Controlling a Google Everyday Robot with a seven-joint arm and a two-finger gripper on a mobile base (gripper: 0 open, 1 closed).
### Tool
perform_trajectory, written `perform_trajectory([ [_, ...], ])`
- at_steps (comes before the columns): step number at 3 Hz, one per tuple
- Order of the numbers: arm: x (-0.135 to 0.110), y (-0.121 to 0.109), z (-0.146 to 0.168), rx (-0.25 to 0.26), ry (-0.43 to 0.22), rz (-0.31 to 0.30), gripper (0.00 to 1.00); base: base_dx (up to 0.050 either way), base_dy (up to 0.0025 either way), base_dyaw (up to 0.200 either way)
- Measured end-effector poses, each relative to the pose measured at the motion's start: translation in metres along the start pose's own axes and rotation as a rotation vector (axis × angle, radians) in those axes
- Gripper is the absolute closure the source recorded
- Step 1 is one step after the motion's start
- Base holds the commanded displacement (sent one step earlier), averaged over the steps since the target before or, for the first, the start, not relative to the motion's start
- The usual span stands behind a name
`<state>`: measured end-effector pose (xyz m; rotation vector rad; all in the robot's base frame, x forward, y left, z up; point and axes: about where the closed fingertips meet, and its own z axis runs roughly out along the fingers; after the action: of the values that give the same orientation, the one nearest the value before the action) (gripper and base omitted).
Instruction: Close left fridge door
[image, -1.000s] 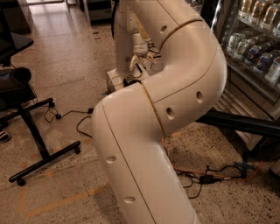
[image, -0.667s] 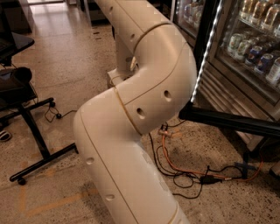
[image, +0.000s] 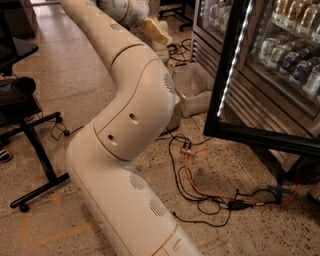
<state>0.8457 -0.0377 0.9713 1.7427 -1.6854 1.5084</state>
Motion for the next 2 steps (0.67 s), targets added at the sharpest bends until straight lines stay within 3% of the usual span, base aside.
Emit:
perform_trajectory([
  [2, 0.0014, 0.0008, 0.0058, -0.001, 0.002, 0.019, 0.0, 0.0, 0.0, 0.0],
])
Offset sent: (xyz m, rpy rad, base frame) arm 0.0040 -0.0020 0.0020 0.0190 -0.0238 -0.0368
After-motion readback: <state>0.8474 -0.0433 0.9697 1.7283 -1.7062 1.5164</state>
